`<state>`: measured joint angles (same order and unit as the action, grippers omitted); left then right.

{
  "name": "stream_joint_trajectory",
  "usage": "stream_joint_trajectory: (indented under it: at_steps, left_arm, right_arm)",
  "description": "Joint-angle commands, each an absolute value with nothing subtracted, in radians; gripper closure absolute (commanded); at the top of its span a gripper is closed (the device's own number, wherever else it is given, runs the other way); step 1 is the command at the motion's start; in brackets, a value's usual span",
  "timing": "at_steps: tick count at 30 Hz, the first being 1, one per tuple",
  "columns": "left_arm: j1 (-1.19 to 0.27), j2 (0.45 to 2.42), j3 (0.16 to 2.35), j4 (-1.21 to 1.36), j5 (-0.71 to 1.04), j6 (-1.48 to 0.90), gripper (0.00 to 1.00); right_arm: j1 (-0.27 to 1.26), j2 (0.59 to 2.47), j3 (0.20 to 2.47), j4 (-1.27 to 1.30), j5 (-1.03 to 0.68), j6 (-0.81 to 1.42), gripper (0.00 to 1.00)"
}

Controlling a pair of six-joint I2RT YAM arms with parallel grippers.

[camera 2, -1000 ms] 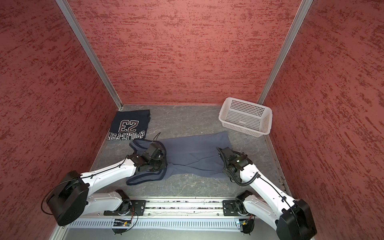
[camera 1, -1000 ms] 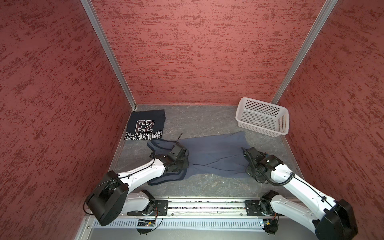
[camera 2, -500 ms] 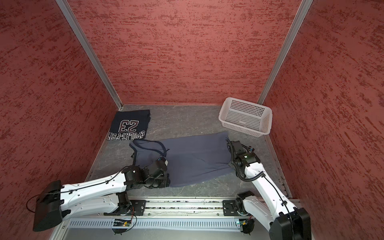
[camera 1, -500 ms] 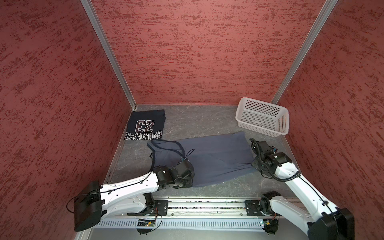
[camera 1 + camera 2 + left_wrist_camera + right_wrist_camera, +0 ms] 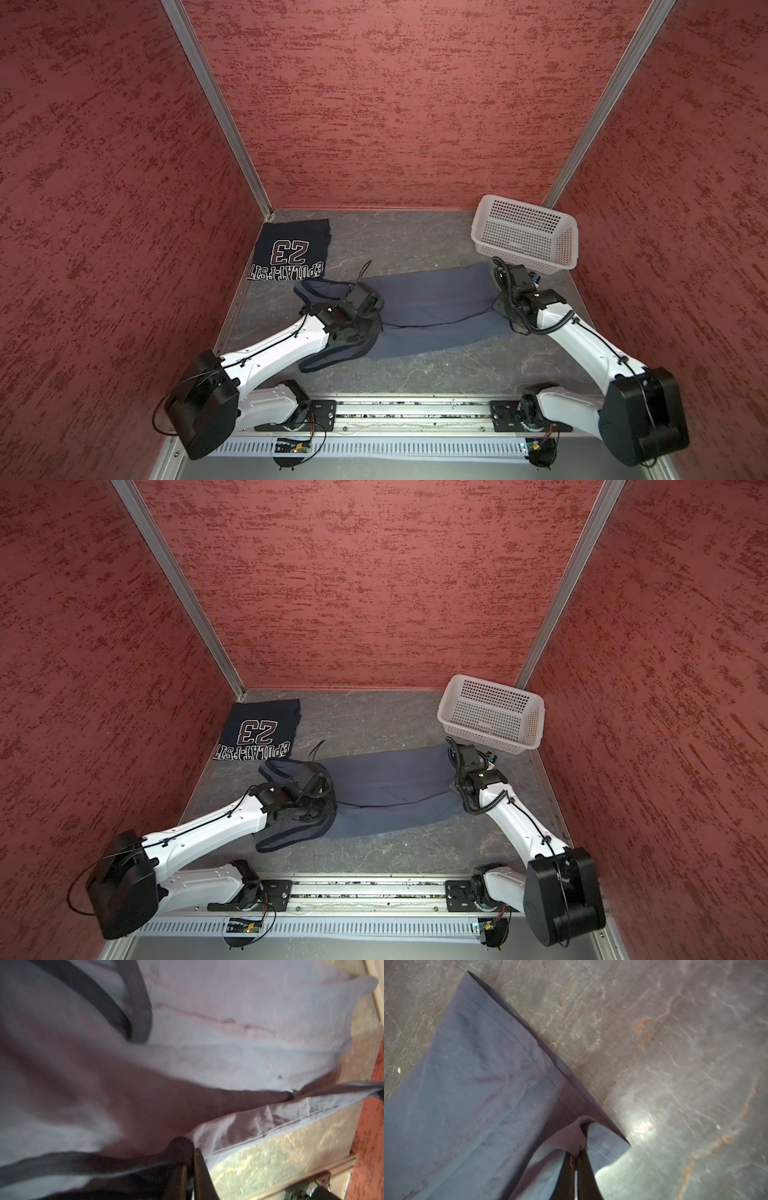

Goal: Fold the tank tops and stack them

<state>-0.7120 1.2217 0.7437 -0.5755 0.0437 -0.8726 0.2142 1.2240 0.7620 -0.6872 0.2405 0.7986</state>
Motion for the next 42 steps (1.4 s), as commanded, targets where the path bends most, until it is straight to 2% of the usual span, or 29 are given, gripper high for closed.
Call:
stream_joint_trajectory:
  at_steps: [1,11,22,26,28,34,39,42]
  left_arm:
    - [-0.654,1.255,0.773,-0.536,0.052,-0.813,0.89]
    - [-0.531,1.444,0.814,-0.433,0.135,-0.758,0.88]
    - [-0.495,1.597,0.897,-0.406,0.129,-0.718,0.84]
    - [-0.494,1.617,0.920,-0.432,0.113,-0.706,0.75]
    - [-0.491,1.606,0.927,-0.452,0.098,-0.702,0.67]
    - [-0.492,1.475,0.929,-0.519,0.023,-0.678,0.45]
    - [-0.492,1.387,0.914,-0.555,-0.008,-0.648,0.38]
    - [-0.506,1.353,0.898,-0.551,-0.007,-0.649,0.38]
  right_arm:
    - [0.202,1.261,0.805,-0.573,0.238,0.772,0.99]
    - [0.176,1.378,0.814,-0.485,0.234,0.747,0.98]
    - [0.157,1.496,0.813,-0.438,0.242,0.742,0.95]
    - [0.155,1.503,0.823,-0.434,0.254,0.742,0.83]
    - [0.155,1.503,0.833,-0.447,0.266,0.735,0.71]
    - [0.155,1.459,0.865,-0.520,0.337,0.699,0.45]
    - [0.156,1.339,0.869,-0.562,0.357,0.675,0.25]
    - [0.157,1.283,0.873,-0.563,0.293,0.650,0.23]
